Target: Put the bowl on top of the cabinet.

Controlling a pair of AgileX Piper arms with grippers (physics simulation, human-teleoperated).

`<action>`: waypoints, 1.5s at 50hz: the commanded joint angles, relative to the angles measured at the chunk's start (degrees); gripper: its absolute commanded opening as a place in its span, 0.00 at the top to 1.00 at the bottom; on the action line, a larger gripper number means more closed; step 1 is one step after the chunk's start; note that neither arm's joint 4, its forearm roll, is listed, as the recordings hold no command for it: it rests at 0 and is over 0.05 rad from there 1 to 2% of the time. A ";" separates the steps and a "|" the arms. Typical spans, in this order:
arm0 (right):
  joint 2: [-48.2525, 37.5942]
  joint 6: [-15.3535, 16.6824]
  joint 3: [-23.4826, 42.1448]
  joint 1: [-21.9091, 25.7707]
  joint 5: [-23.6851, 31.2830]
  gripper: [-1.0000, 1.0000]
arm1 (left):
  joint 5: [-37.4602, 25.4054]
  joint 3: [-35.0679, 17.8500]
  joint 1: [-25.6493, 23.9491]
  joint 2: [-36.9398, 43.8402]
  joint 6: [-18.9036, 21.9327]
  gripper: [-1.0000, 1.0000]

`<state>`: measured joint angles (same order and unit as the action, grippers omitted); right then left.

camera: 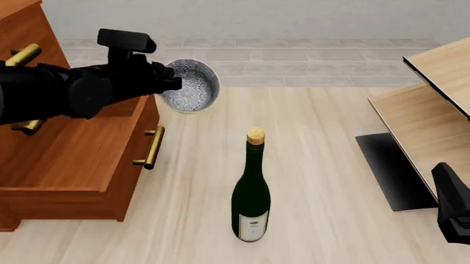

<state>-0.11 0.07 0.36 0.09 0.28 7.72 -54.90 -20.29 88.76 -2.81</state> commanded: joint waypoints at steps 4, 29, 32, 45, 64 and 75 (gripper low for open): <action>0.00 0.00 0.00 0.00 0.01 0.00 | -3.00 0.85 3.66 -11.30 -0.33 1.00; 0.00 0.00 0.00 0.00 0.00 0.00 | -10.78 0.29 9.57 -26.04 -7.15 1.00; 0.00 -0.01 0.00 0.01 0.00 0.00 | -12.43 0.30 9.74 -28.23 -7.94 1.00; 0.00 -0.01 0.00 0.00 0.01 0.00 | -16.74 -1.11 14.46 -32.59 -12.60 1.00; 0.00 0.01 0.00 0.01 0.00 0.00 | -19.67 -1.40 21.53 -34.74 -17.04 1.00; 0.00 0.02 0.00 0.00 0.01 0.00 | -22.86 -4.27 25.18 -35.64 -18.02 1.00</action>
<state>-0.11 0.07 0.36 0.09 0.28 -12.24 -56.76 1.53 53.89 -19.40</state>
